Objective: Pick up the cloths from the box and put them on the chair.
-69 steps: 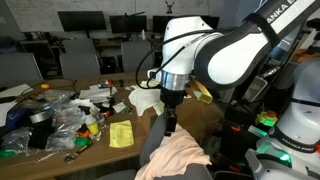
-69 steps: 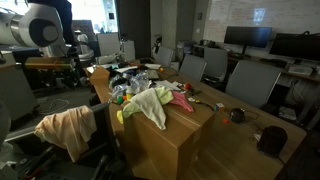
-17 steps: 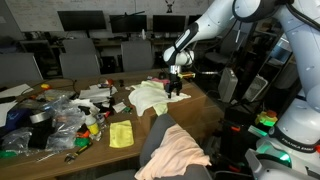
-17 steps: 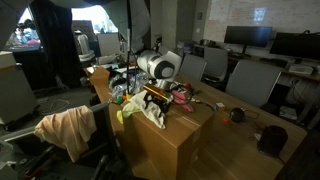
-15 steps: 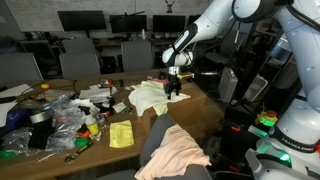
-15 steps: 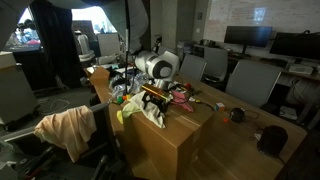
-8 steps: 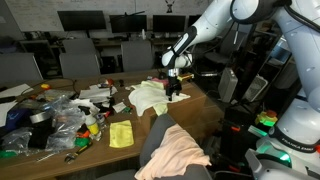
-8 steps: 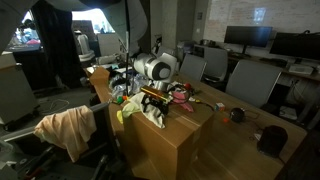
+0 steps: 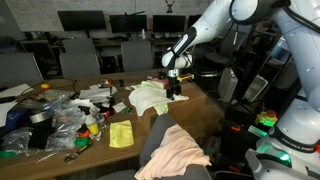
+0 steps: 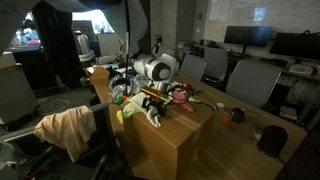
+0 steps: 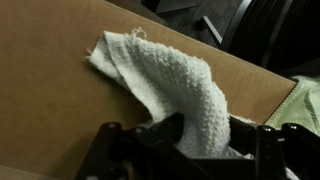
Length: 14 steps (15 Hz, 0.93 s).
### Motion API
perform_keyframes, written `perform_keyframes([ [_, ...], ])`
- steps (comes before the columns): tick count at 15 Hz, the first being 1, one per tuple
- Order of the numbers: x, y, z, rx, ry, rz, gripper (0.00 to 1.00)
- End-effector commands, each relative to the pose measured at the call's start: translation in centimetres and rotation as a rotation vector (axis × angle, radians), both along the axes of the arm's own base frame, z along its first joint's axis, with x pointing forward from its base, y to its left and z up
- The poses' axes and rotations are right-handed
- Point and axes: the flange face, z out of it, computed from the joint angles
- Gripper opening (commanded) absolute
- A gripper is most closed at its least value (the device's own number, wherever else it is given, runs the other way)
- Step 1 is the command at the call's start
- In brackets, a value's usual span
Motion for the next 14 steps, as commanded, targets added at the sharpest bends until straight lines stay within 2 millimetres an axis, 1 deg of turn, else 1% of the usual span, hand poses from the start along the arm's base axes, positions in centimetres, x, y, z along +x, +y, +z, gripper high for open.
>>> perform_keyframes([
  [1, -0.2, -0.5, 0.1, -0.019, -0.018, -0.018, 0.05],
  [2, -0.4, -0.6, 0.6, -0.018, -0.029, -0.023, 0.00],
  [3, -0.9, -1.1, 1.8, -0.017, -0.062, -0.040, 0.00],
  [4, -1.1, -1.5, 2.4, -0.019, -0.086, -0.054, 0.00],
  [5, -1.7, -2.0, 3.7, -0.028, -0.131, -0.080, 0.00],
  [6, -2.0, -2.5, 4.5, -0.039, -0.168, -0.102, 0.00],
  [8, -3.5, -3.3, 6.8, -0.072, -0.261, -0.146, 0.00],
  [10, -5.6, -3.9, 9.4, -0.104, -0.356, -0.182, 0.00],
  [14, -9.9, -4.3, 14.3, -0.147, -0.533, -0.256, 0.00],
])
